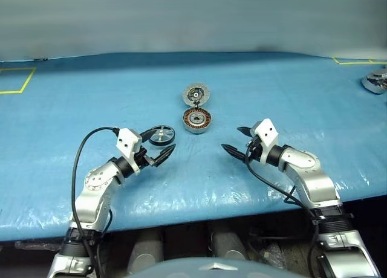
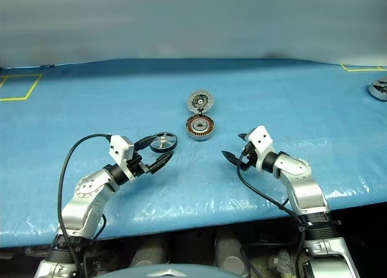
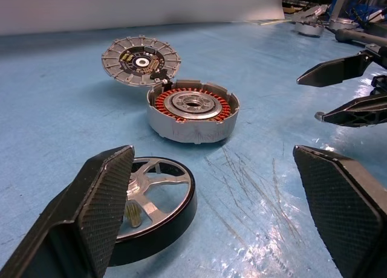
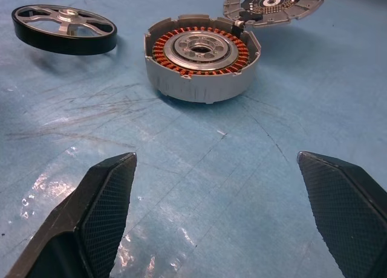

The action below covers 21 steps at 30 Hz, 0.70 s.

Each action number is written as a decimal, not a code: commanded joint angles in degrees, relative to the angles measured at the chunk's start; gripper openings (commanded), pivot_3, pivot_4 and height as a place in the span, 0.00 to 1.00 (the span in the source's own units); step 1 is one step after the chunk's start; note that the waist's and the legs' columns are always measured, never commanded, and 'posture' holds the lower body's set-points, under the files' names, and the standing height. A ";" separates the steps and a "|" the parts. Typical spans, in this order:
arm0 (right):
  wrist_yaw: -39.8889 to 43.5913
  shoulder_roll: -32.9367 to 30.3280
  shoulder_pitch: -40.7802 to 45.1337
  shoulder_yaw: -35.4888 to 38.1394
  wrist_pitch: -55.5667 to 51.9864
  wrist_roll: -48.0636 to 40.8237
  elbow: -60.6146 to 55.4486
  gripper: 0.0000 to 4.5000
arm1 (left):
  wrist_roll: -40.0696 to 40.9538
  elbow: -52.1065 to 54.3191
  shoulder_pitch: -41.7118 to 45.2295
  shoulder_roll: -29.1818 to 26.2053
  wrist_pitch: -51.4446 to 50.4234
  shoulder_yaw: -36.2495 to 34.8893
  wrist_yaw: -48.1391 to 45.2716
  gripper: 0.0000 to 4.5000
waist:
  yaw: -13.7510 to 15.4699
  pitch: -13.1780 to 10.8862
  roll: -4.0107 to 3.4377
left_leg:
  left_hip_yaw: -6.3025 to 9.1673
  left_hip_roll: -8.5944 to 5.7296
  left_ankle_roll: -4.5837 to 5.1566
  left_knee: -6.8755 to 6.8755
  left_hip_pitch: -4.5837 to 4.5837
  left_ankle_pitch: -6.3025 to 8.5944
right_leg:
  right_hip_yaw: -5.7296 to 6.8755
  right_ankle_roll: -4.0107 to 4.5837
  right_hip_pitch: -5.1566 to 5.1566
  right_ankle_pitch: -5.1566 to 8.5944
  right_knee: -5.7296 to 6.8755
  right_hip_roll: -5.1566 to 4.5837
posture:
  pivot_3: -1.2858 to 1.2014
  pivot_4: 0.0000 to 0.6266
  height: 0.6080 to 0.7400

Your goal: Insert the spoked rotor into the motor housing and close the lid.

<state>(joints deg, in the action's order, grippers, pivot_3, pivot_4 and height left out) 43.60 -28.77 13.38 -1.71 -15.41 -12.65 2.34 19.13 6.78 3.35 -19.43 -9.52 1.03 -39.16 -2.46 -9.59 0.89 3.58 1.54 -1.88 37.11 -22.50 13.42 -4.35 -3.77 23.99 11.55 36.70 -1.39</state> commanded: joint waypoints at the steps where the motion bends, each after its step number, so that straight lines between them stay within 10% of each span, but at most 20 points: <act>1: -0.26 0.14 1.19 0.86 0.52 -0.33 -0.39 1.00 | 0.34 1.98 0.43 -0.16 0.74 -0.26 -0.15 1.00 | 0.01 0.00 0.00 | 0.00 0.00 0.00 0.00 0.00 0.00 | 0.00 0.00 0.00 0.00 0.00 0.00 | 0.52 0.24 1.00; 21: 0.06 -0.70 0.02 0.96 -0.19 -0.49 -1.77 1.00 | -0.53 1.18 0.76 0.64 1.76 0.55 -0.12 1.00 | 0.00 0.00 0.00 | 0.00 0.00 0.00 0.00 0.00 0.00 | 0.00 0.00 0.00 0.00 0.00 0.00 | 0.52 0.24 1.00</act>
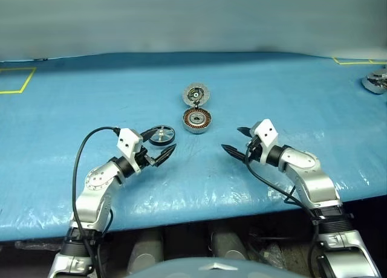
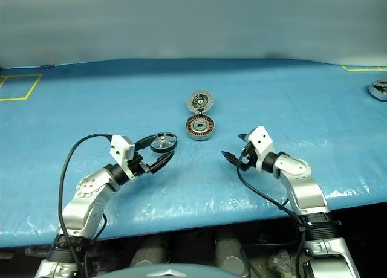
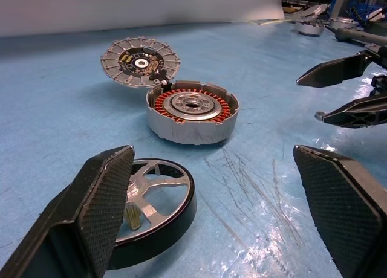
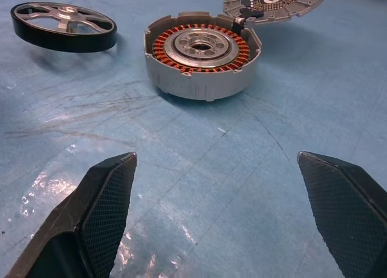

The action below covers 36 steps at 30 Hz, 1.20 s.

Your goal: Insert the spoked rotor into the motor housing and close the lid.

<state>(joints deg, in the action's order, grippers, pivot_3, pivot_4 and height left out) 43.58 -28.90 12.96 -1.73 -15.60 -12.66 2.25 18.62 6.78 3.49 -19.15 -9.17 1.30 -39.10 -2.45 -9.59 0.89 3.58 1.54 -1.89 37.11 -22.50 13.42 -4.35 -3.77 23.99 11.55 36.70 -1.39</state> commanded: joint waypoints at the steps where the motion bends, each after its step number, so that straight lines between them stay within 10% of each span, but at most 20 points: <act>1: 0.10 -0.56 0.53 0.92 0.04 -0.40 -1.61 1.00 | -0.02 1.20 0.58 0.34 1.49 0.25 -0.17 1.00 | -0.01 0.00 0.00 | 0.00 0.00 0.00 0.00 0.00 0.00 | 0.00 0.00 0.00 0.00 0.00 0.00 | 0.52 0.24 1.00; 18: 4.57 -7.50 5.82 -7.25 0.99 9.85 -0.52 1.00 | -0.91 0.46 0.24 0.19 2.52 0.29 0.52 1.00 | -0.09 -0.01 -0.01 | -0.02 -0.01 0.00 0.03 0.00 0.00 | -0.01 0.00 0.01 0.00 0.00 0.00 | 0.52 0.24 1.00; 24: 16.47 -12.28 24.37 -21.82 8.99 23.75 10.03 1.00 | -1.45 -0.17 0.05 0.56 2.88 0.65 0.71 1.00 | -1.01 -0.08 -0.05 | -0.06 0.01 0.00 0.06 0.01 0.00 | -0.01 0.00 0.04 0.00 0.04 0.00 | 0.52 0.24 1.00; 36: 20.78 1.31 52.33 -33.62 26.39 37.24 43.09 1.00 | -2.79 2.81 -4.63 1.89 3.50 1.44 3.78 1.00 | -0.93 -0.13 -0.07 | 0.01 0.01 -0.01 -0.16 -0.25 0.01 | 0.07 0.11 0.33 -0.30 0.02 -0.04 | 0.52 0.24 1.00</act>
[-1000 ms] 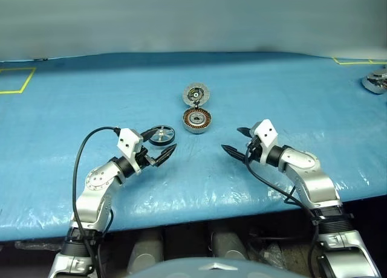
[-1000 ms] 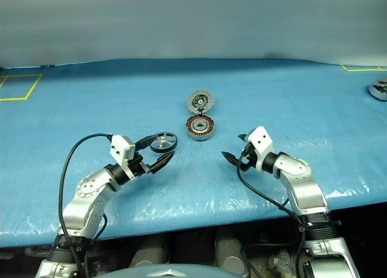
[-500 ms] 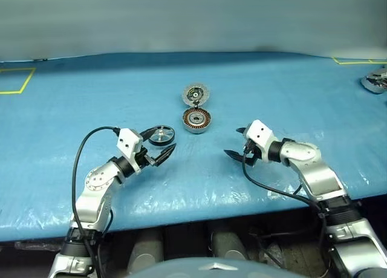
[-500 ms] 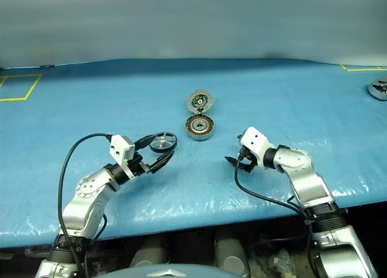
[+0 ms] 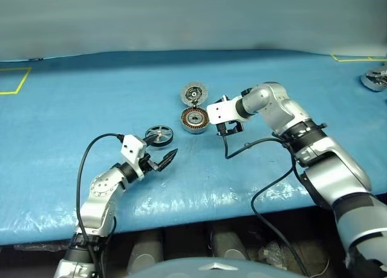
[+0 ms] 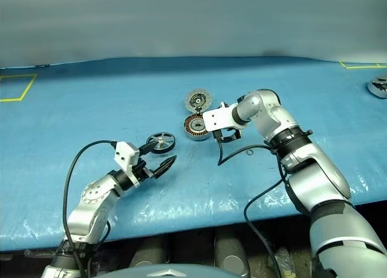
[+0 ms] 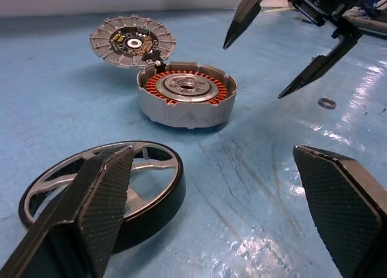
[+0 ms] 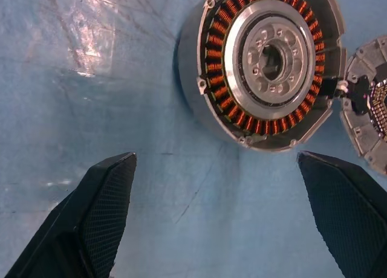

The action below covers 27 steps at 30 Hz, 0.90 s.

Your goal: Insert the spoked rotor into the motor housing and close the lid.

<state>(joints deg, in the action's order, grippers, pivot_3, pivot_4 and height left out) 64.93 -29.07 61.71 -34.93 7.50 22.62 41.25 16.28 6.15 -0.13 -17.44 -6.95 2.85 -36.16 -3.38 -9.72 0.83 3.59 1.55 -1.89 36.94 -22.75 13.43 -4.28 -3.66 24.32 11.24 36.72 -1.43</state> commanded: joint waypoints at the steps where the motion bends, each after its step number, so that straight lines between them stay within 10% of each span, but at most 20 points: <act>1: -0.73 2.35 4.46 -0.52 4.02 2.32 5.59 1.00 | -0.43 3.79 -1.52 0.16 1.30 -0.24 1.11 1.00 | -0.03 0.00 -0.01 | -0.01 0.00 0.00 -0.01 -0.04 0.00 | 0.00 0.00 0.04 0.00 0.00 -0.01 | 0.52 0.24 1.00; 27: -2.68 12.60 9.07 0.19 9.22 5.54 20.64 1.00 | -0.67 5.89 -4.06 0.07 1.89 -0.89 4.40 1.00 | -0.43 -0.05 -0.09 | -0.01 0.01 0.00 0.02 0.00 0.00 | 0.03 0.08 0.08 0.03 0.16 0.00 | 0.52 0.24 1.00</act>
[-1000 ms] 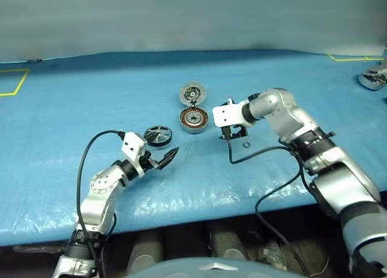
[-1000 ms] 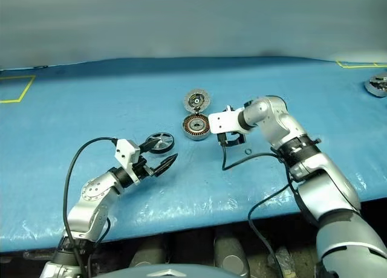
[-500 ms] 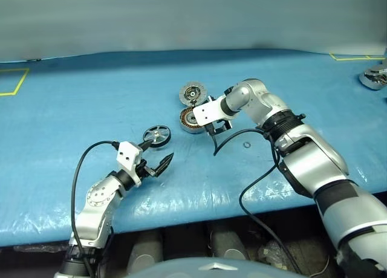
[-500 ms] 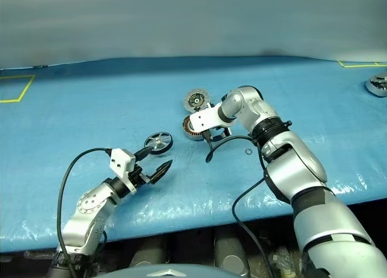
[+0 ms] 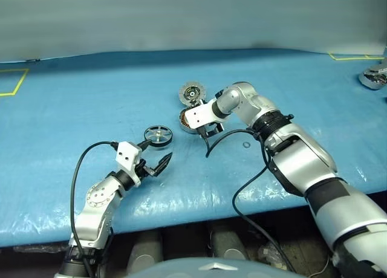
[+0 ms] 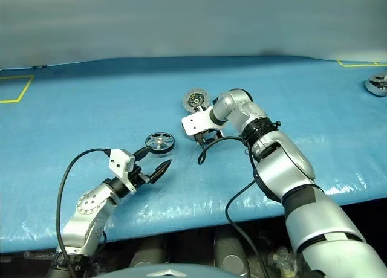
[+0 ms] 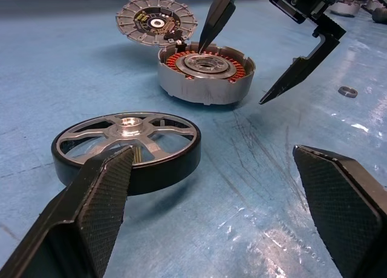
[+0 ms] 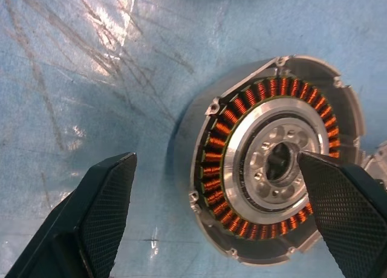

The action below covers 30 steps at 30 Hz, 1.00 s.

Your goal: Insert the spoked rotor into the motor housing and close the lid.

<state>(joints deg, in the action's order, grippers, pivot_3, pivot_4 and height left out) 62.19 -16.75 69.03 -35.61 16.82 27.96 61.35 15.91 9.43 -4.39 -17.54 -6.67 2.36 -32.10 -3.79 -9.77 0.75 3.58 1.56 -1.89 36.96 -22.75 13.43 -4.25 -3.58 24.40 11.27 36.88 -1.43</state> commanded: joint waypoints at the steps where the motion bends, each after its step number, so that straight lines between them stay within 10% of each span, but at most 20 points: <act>1: 0.55 0.44 1.66 0.85 -0.29 0.28 0.93 1.00 | -0.28 2.64 0.09 0.14 1.66 -0.43 0.37 1.00 | -0.03 0.00 0.00 | 0.00 0.00 0.00 0.00 0.00 0.00 | 0.00 0.00 0.00 0.00 0.00 0.00 | 0.52 0.24 1.00; 17: 1.42 0.11 -2.29 4.10 -1.65 -1.44 3.06 0.47 | -0.68 2.64 0.47 0.11 2.83 -0.21 1.11 1.00 | 0.21 0.01 -0.01 | 0.04 -0.01 0.00 0.01 0.06 0.00 | 0.03 0.00 -0.09 0.00 0.01 0.00 | 0.52 0.24 1.00; 30: 4.37 -7.68 -24.48 7.35 -16.91 -3.92 -32.96 0.47 | -1.02 0.84 2.66 -0.12 2.39 0.66 0.09 1.00 | 0.92 0.21 -0.03 | 0.20 -0.02 0.00 0.08 0.37 0.00 | 0.14 -0.14 -0.52 0.24 -0.04 0.00 | 0.52 0.24 1.00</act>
<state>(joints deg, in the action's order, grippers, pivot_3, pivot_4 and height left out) 63.51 -24.30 47.86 -26.45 2.93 24.23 31.12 14.66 9.29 -2.32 -17.55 -4.73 2.94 -31.57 -2.86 -9.56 0.72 3.80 1.54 -1.89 37.04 -22.31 13.43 -4.09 -3.56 23.80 11.64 36.82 -1.43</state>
